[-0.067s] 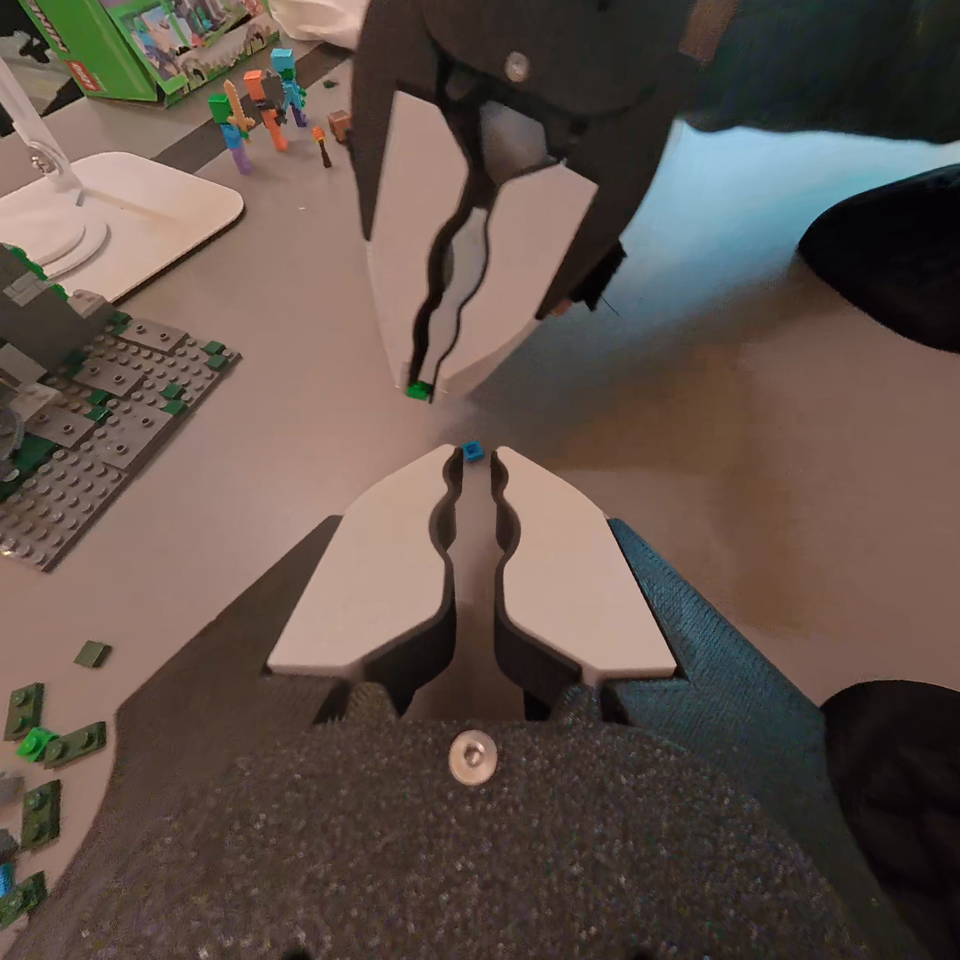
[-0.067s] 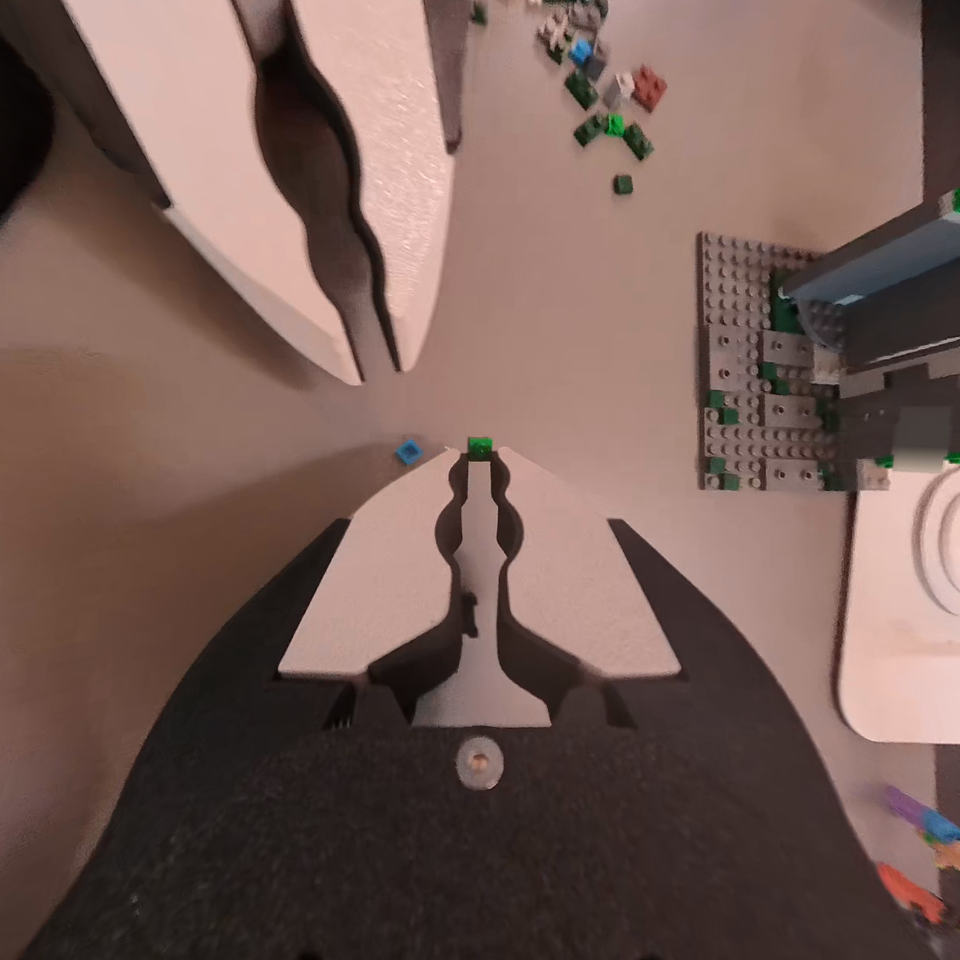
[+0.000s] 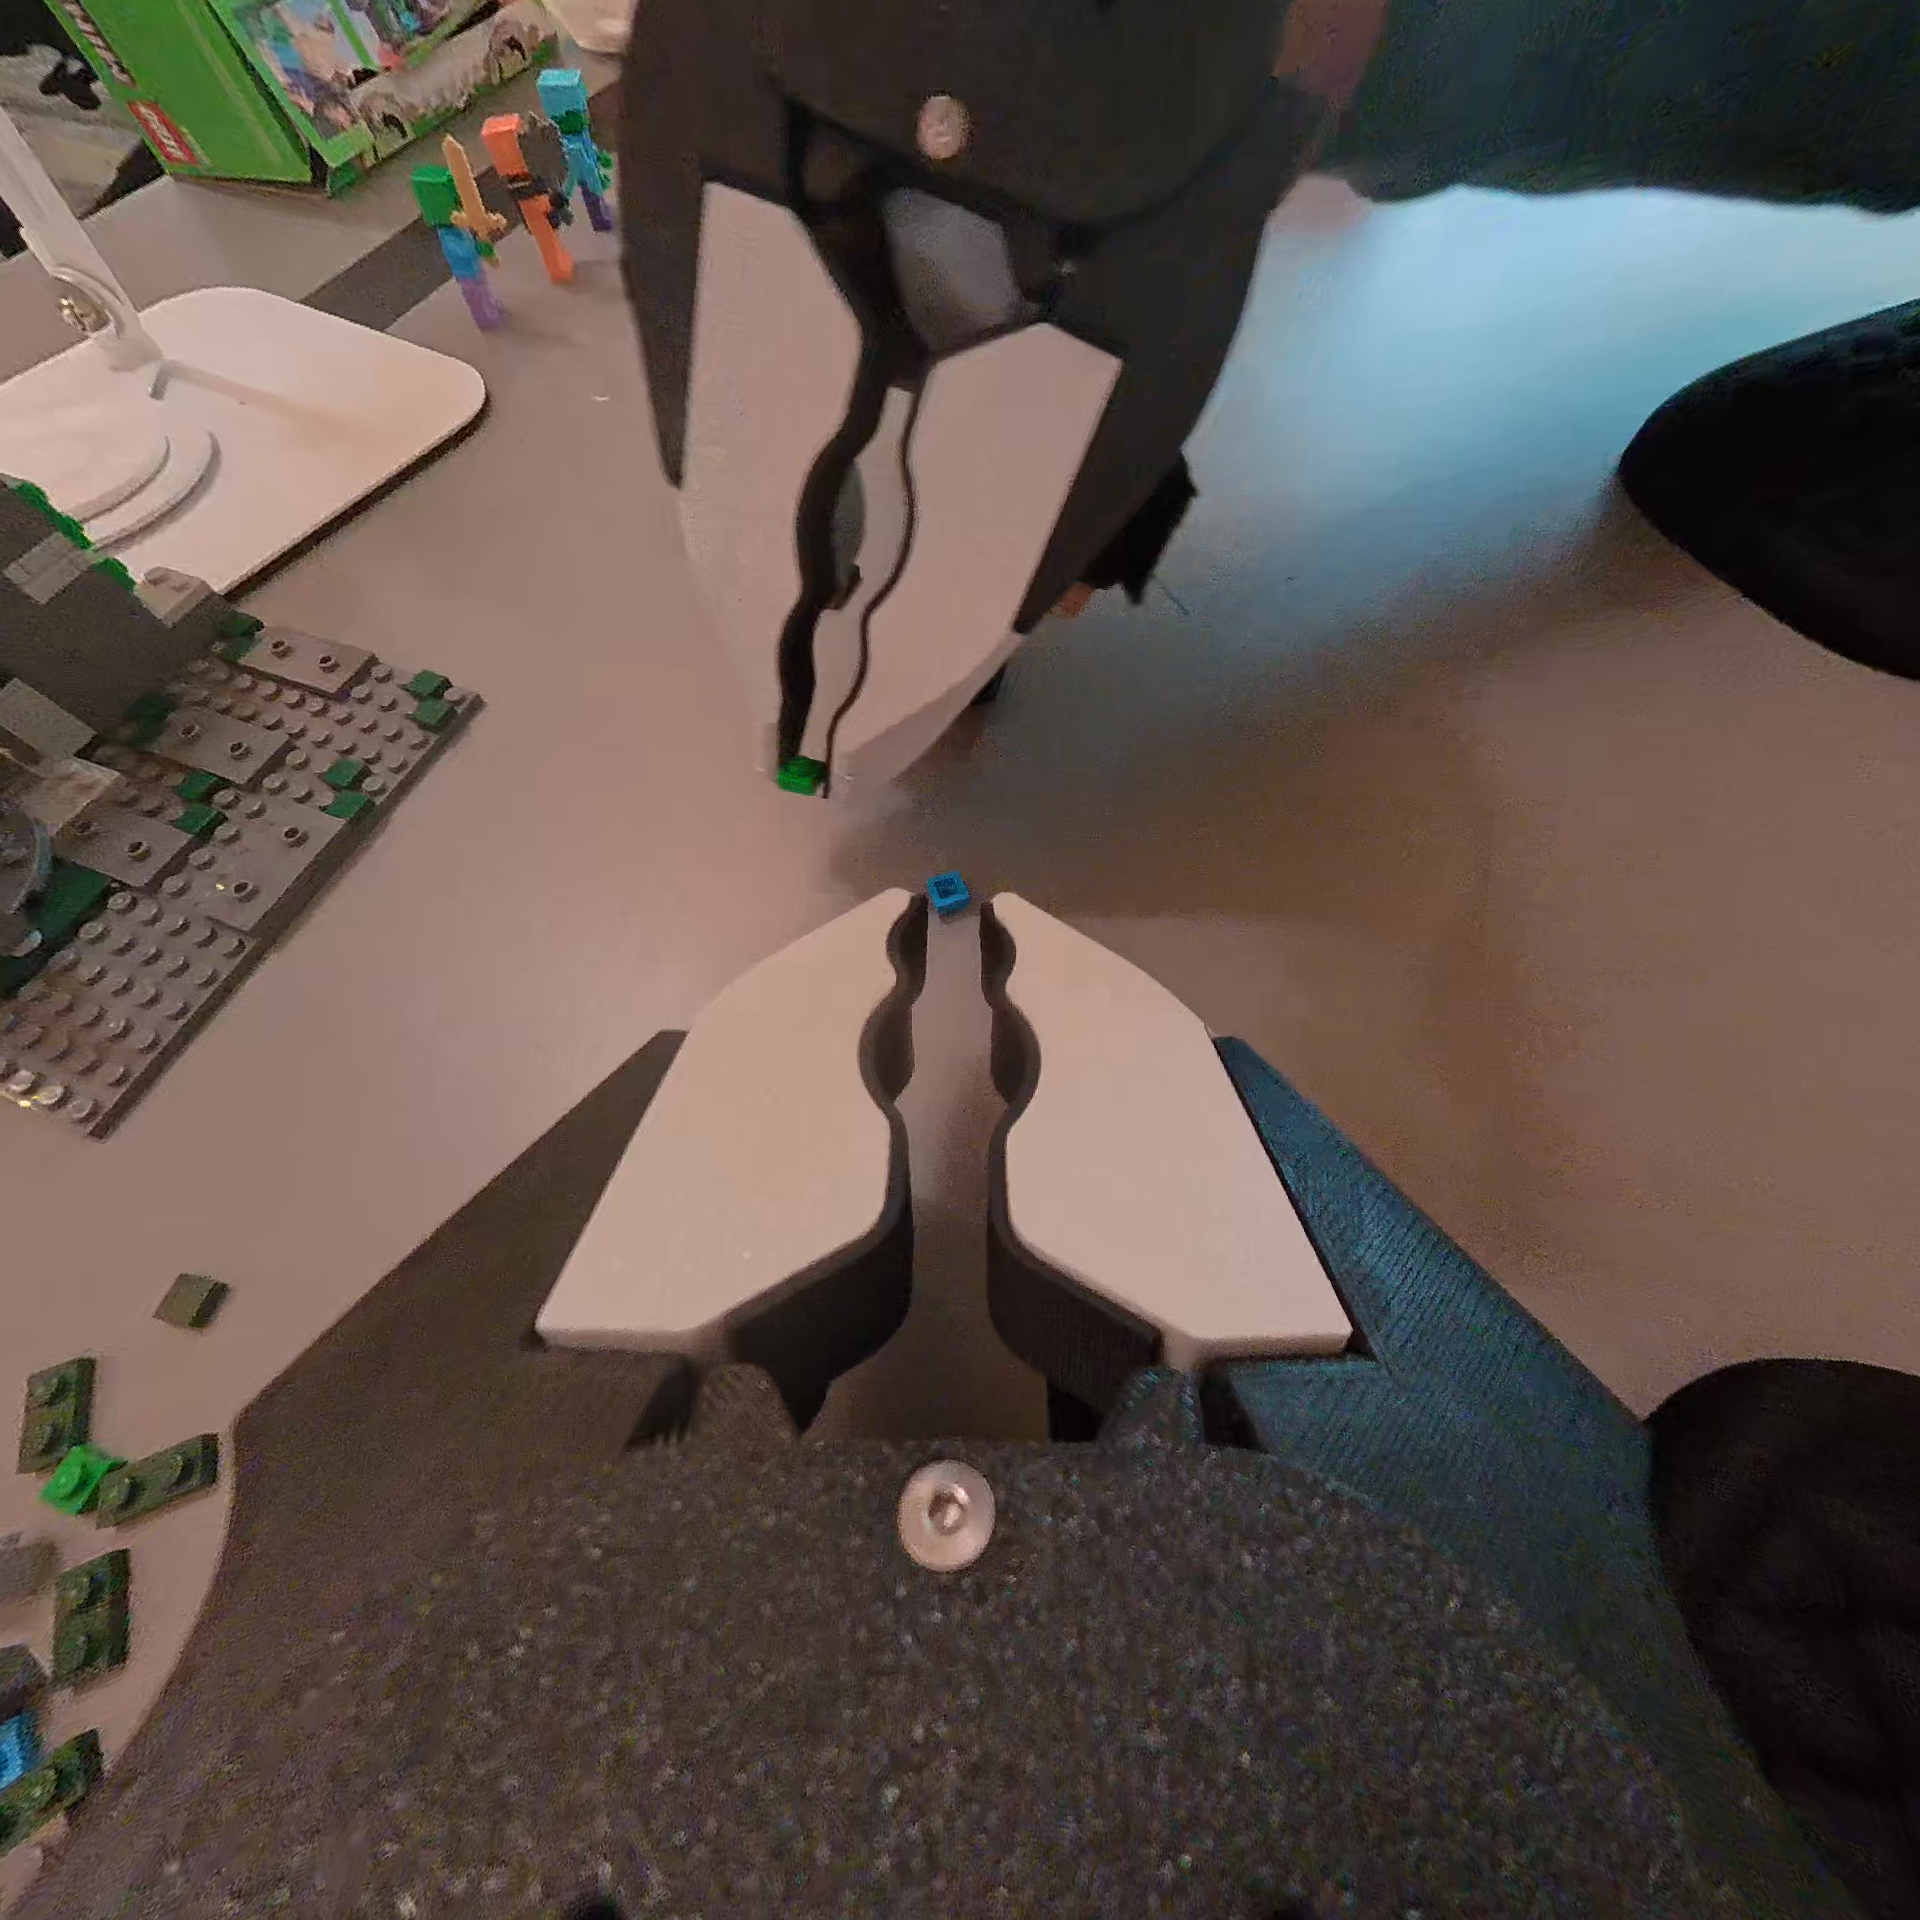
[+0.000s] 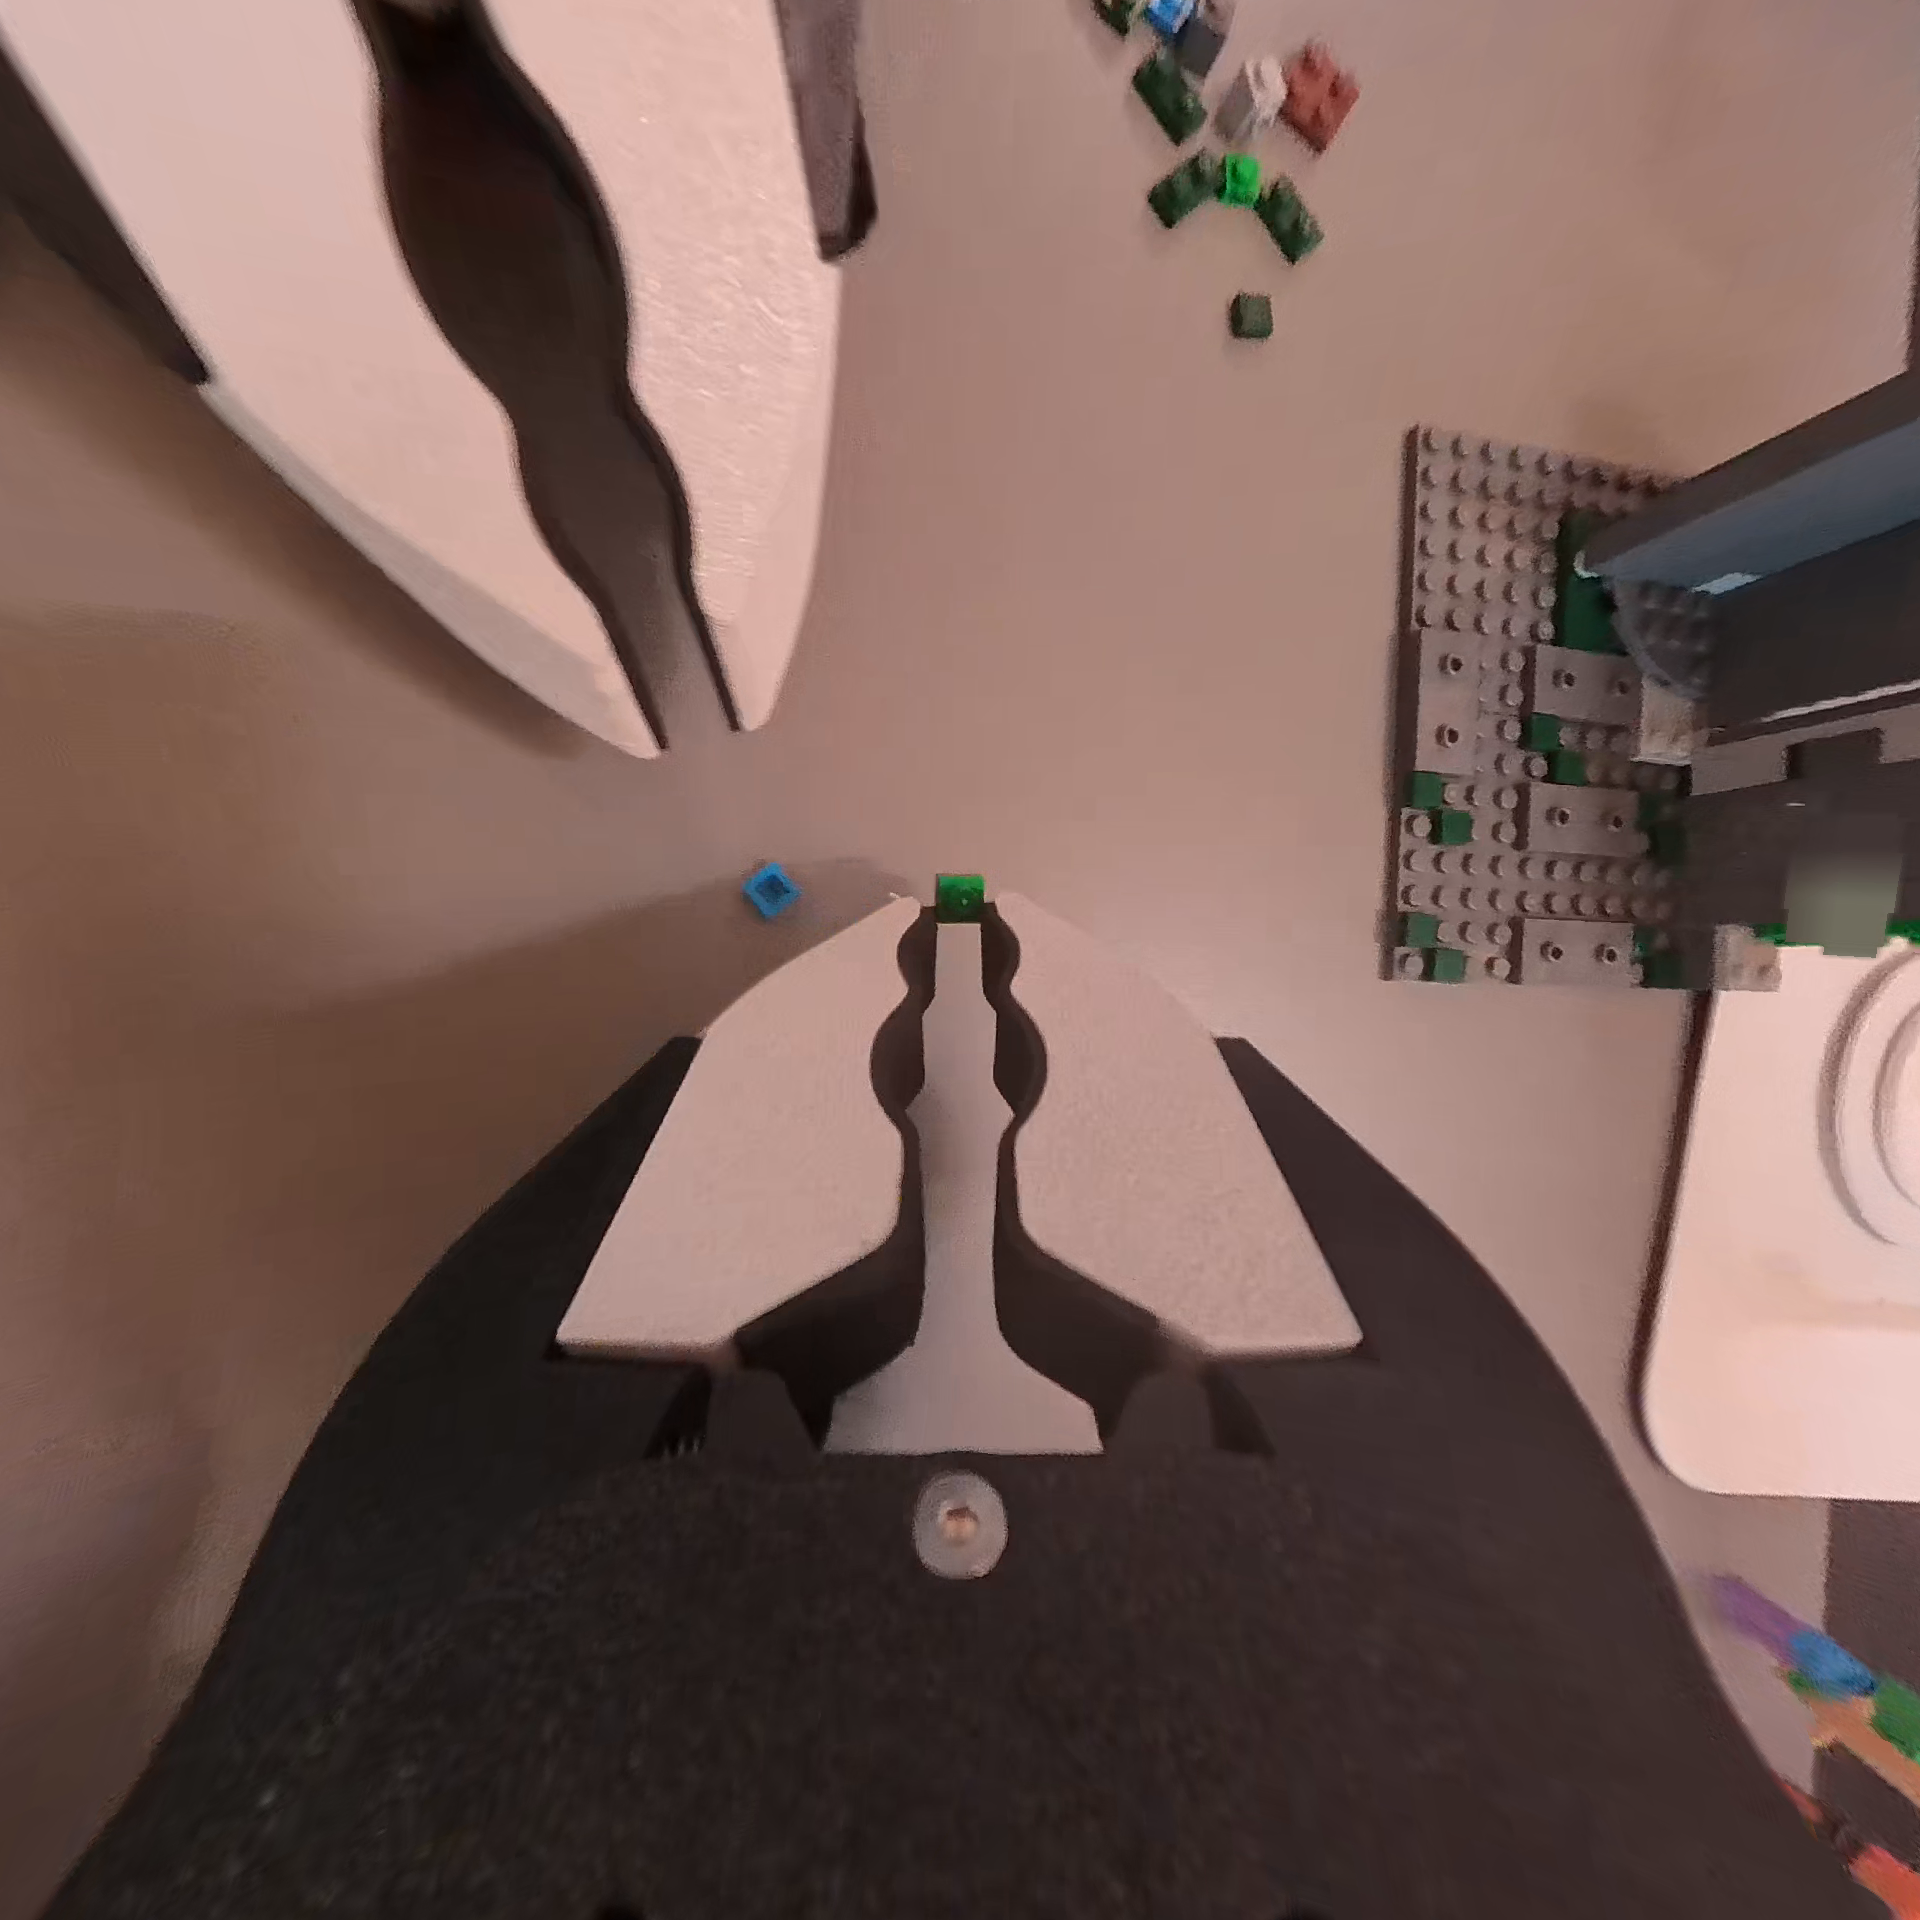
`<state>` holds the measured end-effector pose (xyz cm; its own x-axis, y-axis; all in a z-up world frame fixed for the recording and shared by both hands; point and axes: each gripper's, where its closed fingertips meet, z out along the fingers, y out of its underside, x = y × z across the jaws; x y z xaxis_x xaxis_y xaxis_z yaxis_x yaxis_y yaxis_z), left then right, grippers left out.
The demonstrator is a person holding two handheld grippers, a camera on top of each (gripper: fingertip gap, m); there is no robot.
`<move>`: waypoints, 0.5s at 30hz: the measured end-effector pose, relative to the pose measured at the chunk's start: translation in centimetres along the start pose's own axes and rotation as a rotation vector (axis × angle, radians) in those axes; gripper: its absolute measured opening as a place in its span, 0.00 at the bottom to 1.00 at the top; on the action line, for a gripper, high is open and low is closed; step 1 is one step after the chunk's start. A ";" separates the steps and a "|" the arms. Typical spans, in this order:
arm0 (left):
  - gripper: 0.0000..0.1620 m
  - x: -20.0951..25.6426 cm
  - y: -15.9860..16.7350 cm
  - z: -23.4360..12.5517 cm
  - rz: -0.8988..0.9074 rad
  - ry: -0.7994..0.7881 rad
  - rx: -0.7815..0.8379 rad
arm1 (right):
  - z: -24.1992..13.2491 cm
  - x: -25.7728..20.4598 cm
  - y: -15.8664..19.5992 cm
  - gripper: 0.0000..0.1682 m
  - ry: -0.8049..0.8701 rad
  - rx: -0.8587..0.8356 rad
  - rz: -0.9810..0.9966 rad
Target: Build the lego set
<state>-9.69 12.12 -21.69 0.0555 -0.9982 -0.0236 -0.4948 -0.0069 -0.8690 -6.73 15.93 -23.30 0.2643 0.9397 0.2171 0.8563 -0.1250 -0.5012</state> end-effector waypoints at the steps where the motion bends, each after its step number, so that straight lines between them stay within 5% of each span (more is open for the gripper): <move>1: 0.06 0.0 0.1 0.0 0.005 -0.005 -0.009 | 0.3 0.3 0.2 0.05 -0.011 -0.025 -0.010; 15: 0.04 0.1 0.9 0.4 0.026 -0.012 -0.061 | 1.6 0.1 1.0 0.05 -0.129 -0.124 -0.020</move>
<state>-9.79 12.01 -22.68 0.0522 -0.9973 -0.0516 -0.5482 0.0146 -0.8362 -6.58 16.46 -25.10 0.1946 0.9743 0.1130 0.9110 -0.1368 -0.3891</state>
